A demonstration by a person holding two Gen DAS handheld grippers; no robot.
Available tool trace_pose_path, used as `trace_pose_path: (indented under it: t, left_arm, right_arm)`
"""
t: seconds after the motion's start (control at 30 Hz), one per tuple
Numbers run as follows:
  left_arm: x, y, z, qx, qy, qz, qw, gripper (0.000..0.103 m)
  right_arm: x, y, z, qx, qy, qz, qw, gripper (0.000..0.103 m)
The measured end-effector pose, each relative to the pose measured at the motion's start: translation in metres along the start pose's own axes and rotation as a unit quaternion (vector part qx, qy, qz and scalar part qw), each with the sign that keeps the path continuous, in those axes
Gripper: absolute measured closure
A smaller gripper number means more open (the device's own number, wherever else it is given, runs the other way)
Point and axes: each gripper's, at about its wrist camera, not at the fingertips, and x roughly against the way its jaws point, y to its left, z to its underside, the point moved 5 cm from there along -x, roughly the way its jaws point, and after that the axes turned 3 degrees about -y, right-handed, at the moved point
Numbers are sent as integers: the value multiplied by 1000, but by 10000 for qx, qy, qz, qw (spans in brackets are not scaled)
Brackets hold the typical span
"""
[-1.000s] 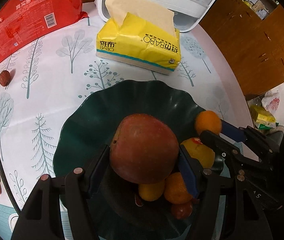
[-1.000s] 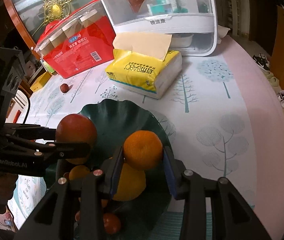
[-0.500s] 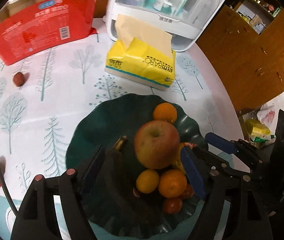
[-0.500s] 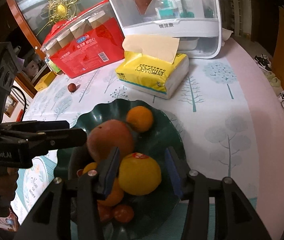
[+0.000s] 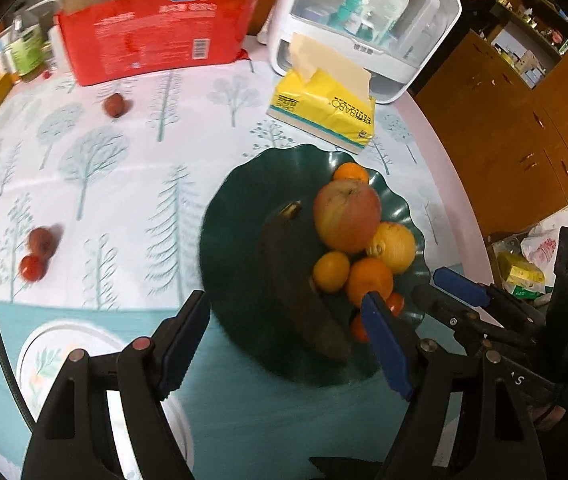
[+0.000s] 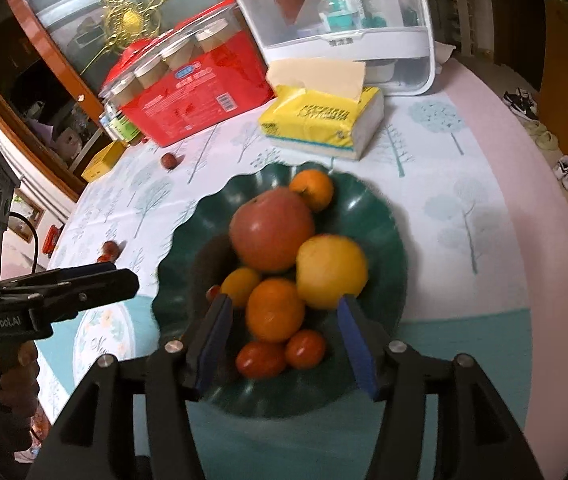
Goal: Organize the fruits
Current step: 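Withdraw both tools from the plate toward the remaining fruit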
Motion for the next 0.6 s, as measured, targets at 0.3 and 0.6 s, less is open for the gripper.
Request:
trace_pose_path:
  t: [0.3, 0.6]
  left_arm:
    - [49, 36, 33, 380, -395, -195, 9983, 26]
    - [86, 88, 67, 844, -647, -443, 9933, 26]
  right_arm:
    - [12, 38, 21, 196, 140, -173, 9996, 46]
    - [13, 83, 45, 417, 314, -389, 9979, 45]
